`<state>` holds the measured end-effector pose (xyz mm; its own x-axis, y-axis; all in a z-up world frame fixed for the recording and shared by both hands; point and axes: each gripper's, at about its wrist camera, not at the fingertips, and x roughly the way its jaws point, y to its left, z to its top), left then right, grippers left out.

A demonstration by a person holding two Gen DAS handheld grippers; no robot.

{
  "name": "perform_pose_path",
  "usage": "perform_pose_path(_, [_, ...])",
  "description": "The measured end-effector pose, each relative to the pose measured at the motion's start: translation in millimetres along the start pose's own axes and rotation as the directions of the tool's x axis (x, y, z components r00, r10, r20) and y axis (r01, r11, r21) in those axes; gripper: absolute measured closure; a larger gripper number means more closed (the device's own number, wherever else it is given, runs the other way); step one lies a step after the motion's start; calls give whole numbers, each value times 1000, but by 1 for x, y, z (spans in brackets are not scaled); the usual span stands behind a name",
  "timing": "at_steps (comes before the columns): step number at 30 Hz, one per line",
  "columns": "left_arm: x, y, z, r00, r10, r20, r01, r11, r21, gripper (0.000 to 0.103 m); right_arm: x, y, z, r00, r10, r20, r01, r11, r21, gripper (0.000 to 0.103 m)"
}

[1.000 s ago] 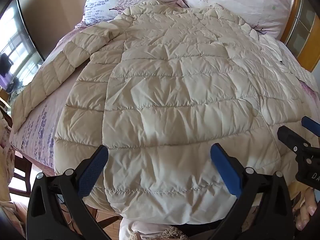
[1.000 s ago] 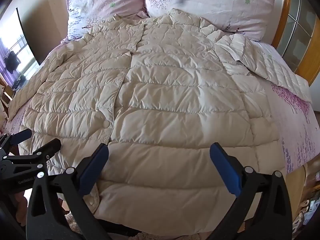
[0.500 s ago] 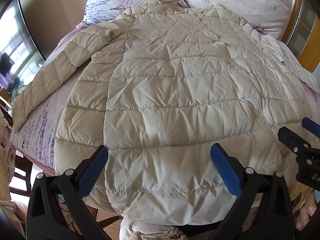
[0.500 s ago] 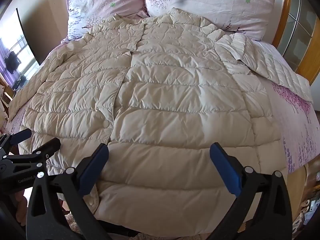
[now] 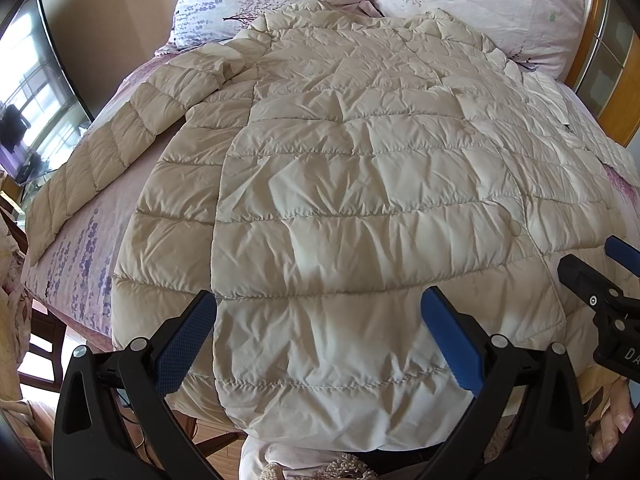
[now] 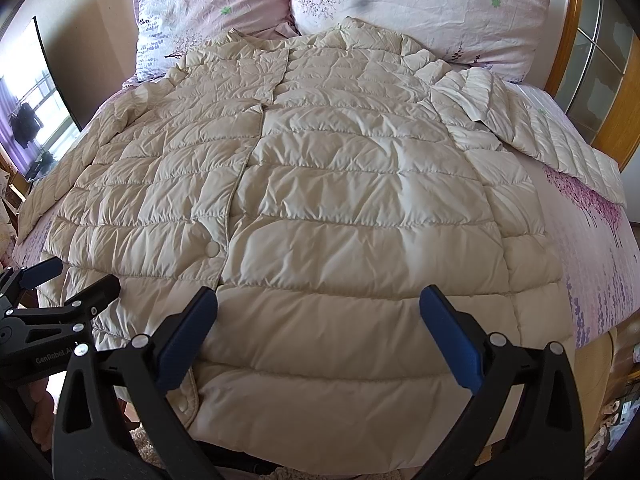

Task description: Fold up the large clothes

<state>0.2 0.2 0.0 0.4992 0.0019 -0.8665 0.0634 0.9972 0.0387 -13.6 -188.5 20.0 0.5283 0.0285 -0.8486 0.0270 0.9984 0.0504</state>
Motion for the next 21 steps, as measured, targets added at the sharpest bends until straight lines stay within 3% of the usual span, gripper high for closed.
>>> perform_pose_path(21, [0, 0, 0, 1000, 2, 2, -2, 1000, 2, 1, 1, -1, 0, 1000, 18, 8, -18, 1000, 24, 2])
